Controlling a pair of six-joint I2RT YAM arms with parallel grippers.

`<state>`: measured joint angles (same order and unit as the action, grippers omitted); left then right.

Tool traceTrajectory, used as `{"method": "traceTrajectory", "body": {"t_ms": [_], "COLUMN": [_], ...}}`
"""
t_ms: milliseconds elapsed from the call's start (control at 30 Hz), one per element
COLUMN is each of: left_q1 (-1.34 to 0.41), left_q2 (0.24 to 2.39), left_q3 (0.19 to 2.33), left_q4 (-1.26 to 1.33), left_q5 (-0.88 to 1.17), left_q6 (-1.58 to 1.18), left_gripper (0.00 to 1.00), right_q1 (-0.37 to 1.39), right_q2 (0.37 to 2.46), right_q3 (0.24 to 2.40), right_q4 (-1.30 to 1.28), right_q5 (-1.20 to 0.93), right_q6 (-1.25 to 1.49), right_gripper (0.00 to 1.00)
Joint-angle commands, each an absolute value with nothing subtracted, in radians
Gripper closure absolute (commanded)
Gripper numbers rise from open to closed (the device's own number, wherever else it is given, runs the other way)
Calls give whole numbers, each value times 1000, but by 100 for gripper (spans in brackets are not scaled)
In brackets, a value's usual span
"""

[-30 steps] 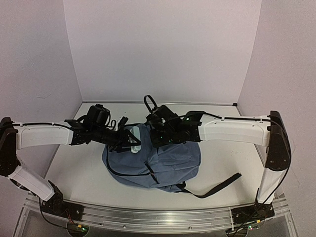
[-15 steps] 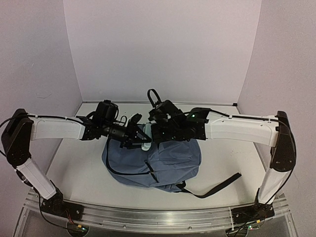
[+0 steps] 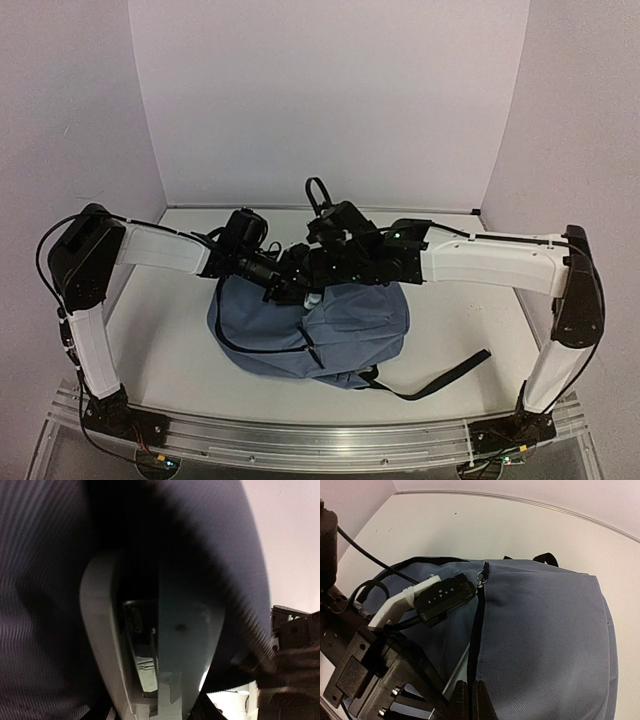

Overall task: Pack the student bag
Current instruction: Place the stationery in the student bag.

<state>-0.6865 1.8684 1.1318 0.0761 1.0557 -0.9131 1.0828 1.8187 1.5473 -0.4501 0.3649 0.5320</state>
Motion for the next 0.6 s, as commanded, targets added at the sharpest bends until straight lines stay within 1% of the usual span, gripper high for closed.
{"method": "traceTrajectory", "body": {"t_ms": [0,200,233,300,367,400,500,567], "left_q1": [-693,-694,-693,-693,-694,-693,-694,-696], "left_q2": [1913,1950,1959,1968,1960,1944,1884,1836], "left_q3": [1251,1294,1292,1275,1247,1233,1196,1185], "left_q4": [109,255,286,345,367,359,262,163], "left_q5": [1030,888,872,852,838,827,780,732], "left_q6": [-886,-919,-934,-968,-978,-970,-912,-856], "left_gripper": [100,100,98,87,72,66,46,37], "right_q1": [1085,1085,1085,1085,1085,1085,1085,1085], "right_q2": [1738,1717,1715,1713,1710,1709,1707,1709], "right_q3": [1525,1471,1466,1456,1446,1444,1438,1437], "right_q4": [-328,-300,-299,-298,-298,-298,-296,-296], "right_q5": [336,334,336,342,352,357,362,360], "right_q6": [543,575,579,590,603,605,610,609], "right_gripper": [100,100,100,100,100,100,100,100]}}
